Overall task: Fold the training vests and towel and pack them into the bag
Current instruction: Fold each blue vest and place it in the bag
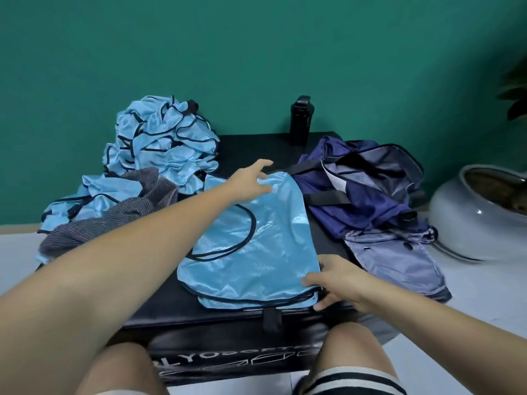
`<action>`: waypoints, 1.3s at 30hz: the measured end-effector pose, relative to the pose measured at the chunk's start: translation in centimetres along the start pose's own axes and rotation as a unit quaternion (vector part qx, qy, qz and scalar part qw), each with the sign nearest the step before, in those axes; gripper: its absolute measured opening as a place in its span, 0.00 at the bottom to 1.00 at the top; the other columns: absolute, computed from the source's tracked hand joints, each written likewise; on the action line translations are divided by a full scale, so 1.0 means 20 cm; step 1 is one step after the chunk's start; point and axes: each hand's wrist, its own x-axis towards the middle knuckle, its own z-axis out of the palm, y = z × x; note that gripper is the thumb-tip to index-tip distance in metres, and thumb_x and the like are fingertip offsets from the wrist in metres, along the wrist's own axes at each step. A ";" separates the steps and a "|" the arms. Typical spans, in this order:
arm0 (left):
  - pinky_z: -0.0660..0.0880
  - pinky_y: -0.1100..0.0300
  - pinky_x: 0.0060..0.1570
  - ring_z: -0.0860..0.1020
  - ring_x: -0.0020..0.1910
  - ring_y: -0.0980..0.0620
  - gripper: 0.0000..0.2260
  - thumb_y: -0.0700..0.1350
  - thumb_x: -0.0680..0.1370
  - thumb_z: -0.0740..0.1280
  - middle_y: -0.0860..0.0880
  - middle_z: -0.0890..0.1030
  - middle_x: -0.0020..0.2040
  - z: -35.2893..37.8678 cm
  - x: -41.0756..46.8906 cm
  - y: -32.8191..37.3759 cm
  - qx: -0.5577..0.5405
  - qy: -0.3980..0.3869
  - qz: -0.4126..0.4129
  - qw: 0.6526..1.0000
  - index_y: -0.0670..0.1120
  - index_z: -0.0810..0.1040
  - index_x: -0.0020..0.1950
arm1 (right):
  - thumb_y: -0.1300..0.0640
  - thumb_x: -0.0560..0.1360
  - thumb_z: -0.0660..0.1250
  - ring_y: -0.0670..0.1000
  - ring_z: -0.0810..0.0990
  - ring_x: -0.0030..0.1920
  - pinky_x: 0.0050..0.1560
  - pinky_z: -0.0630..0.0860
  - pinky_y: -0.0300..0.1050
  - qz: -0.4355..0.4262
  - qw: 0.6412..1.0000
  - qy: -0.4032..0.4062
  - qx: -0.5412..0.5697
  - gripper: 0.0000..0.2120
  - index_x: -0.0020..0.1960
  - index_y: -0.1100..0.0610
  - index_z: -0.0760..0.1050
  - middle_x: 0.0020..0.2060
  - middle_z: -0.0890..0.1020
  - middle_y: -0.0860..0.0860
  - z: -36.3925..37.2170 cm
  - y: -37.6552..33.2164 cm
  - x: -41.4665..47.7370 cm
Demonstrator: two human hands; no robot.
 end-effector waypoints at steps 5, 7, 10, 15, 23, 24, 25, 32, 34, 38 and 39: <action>0.79 0.60 0.43 0.83 0.51 0.54 0.20 0.48 0.81 0.72 0.55 0.80 0.62 -0.04 -0.33 -0.14 0.032 0.023 0.007 0.999 0.58 0.74 0.72 | 0.55 0.76 0.74 0.57 0.88 0.36 0.38 0.86 0.55 0.000 0.991 0.054 -0.119 0.16 0.58 0.54 0.71 0.50 0.85 0.55 0.00 0.02 0.00; 0.79 0.56 0.55 0.81 0.54 0.56 0.17 0.47 0.81 0.73 0.56 0.81 0.61 -0.06 -0.51 -0.22 0.079 0.037 0.026 0.996 0.55 0.77 0.69 | 0.51 0.75 0.74 0.57 0.87 0.33 0.37 0.85 0.56 -0.026 0.974 0.083 -0.207 0.19 0.57 0.52 0.66 0.43 0.86 0.55 0.00 0.04 0.00; 0.77 0.51 0.62 0.78 0.56 0.56 0.12 0.48 0.80 0.75 0.58 0.78 0.58 -0.03 -0.81 -0.33 0.123 0.060 0.056 0.989 0.54 0.81 0.62 | 0.46 0.72 0.75 0.54 0.81 0.47 0.47 0.80 0.55 -0.150 0.896 0.186 -0.376 0.29 0.66 0.49 0.63 0.52 0.78 0.48 0.01 0.09 0.00; 0.75 0.49 0.61 0.76 0.58 0.51 0.12 0.47 0.80 0.73 0.57 0.74 0.58 0.09 -1.24 -0.43 0.173 0.127 0.104 0.971 0.53 0.80 0.63 | 0.48 0.76 0.73 0.58 0.74 0.59 0.57 0.74 0.55 -0.326 0.762 0.257 -0.497 0.32 0.76 0.55 0.68 0.65 0.71 0.52 0.04 0.17 -0.01; 0.74 0.56 0.50 0.75 0.50 0.58 0.17 0.39 0.74 0.74 0.58 0.73 0.49 0.15 -1.51 -0.50 0.060 0.211 -0.047 0.975 0.57 0.74 0.54 | 0.39 0.83 0.65 0.52 0.75 0.57 0.59 0.71 0.50 -0.415 0.749 0.143 -0.496 0.17 0.62 0.50 0.77 0.59 0.75 0.46 0.20 0.26 0.02; 0.75 0.54 0.48 0.75 0.47 0.57 0.15 0.43 0.74 0.76 0.57 0.74 0.45 0.16 -1.51 -0.50 0.065 0.195 -0.057 0.977 0.58 0.73 0.51 | 0.38 0.83 0.64 0.52 0.75 0.57 0.59 0.71 0.50 -0.411 0.757 0.145 -0.487 0.18 0.62 0.50 0.77 0.58 0.75 0.46 0.22 0.26 0.03; 0.75 0.52 0.46 0.75 0.44 0.56 0.13 0.46 0.73 0.77 0.56 0.74 0.41 0.17 -1.51 -0.49 0.066 0.188 -0.061 0.978 0.57 0.73 0.47 | 0.38 0.83 0.64 0.52 0.76 0.56 0.59 0.72 0.51 -0.409 0.763 0.151 -0.477 0.18 0.62 0.50 0.78 0.57 0.75 0.45 0.25 0.26 0.04; 0.76 0.51 0.49 0.74 0.46 0.54 0.15 0.62 0.71 0.78 0.56 0.73 0.41 0.29 -1.45 -0.44 0.063 0.235 -0.123 0.962 0.56 0.76 0.42 | 0.37 0.83 0.63 0.52 0.75 0.52 0.56 0.72 0.50 -0.408 0.777 0.179 -0.444 0.19 0.61 0.50 0.79 0.50 0.76 0.46 0.55 0.12 0.13; 0.76 0.49 0.52 0.74 0.49 0.53 0.18 0.65 0.70 0.78 0.58 0.72 0.44 0.31 -1.43 -0.44 0.076 0.233 -0.141 0.959 0.56 0.76 0.45 | 0.37 0.82 0.63 0.53 0.74 0.52 0.56 0.72 0.50 -0.396 0.781 0.168 -0.453 0.18 0.60 0.50 0.78 0.49 0.76 0.47 0.62 0.08 0.17; 0.76 0.47 0.56 0.74 0.50 0.53 0.14 0.61 0.72 0.78 0.58 0.74 0.44 0.31 -1.42 -0.45 0.045 0.243 -0.159 0.956 0.56 0.78 0.46 | 0.43 0.82 0.65 0.54 0.74 0.49 0.54 0.74 0.52 -0.393 0.771 0.148 -0.479 0.12 0.55 0.52 0.77 0.47 0.75 0.48 0.64 0.03 0.23; 0.77 0.46 0.56 0.74 0.49 0.52 0.12 0.59 0.73 0.79 0.57 0.75 0.43 0.31 -1.42 -0.46 0.037 0.246 -0.159 0.955 0.56 0.78 0.44 | 0.46 0.82 0.66 0.55 0.74 0.47 0.53 0.74 0.52 -0.398 0.765 0.147 -0.485 0.10 0.54 0.52 0.76 0.45 0.75 0.49 0.64 0.03 0.23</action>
